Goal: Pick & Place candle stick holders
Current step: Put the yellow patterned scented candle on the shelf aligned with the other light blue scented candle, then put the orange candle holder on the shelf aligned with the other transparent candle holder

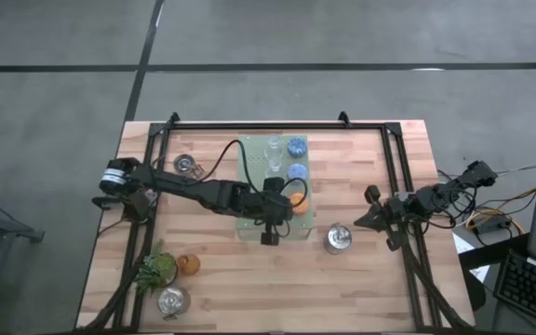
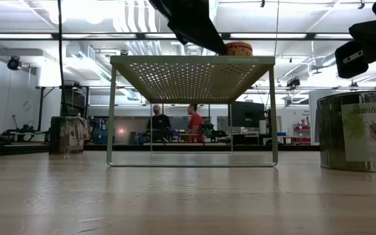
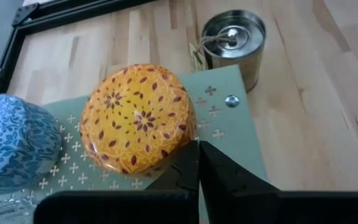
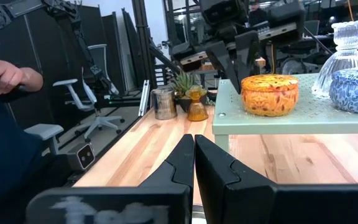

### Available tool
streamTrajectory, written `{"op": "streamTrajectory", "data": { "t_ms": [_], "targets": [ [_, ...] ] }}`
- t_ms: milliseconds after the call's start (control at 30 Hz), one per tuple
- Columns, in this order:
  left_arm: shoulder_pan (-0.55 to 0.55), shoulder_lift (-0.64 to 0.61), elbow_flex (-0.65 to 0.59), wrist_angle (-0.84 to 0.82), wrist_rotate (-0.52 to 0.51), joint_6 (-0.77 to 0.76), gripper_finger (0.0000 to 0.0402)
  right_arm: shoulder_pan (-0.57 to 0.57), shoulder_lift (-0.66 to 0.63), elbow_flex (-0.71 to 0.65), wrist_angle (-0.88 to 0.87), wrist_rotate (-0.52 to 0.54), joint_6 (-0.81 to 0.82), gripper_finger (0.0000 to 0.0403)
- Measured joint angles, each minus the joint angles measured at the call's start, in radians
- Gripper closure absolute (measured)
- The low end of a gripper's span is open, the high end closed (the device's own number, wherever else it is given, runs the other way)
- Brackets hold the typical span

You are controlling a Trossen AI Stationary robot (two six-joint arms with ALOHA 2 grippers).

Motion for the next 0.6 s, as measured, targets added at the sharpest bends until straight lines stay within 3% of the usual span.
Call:
{"op": "streamTrajectory", "data": {
  "t_ms": [367, 600],
  "targets": [
    [0.014, 0.000, -0.001, 0.005, -0.024, -0.069, 0.0392, 0.000, 0.000, 0.000, 0.000, 0.000, 0.000, 0.0394],
    [-0.013, -0.024, -0.001, -0.101, -0.006, -0.084, 0.0392, 0.000, 0.000, 0.000, 0.000, 0.000, 0.000, 0.0394]
  ]
}}
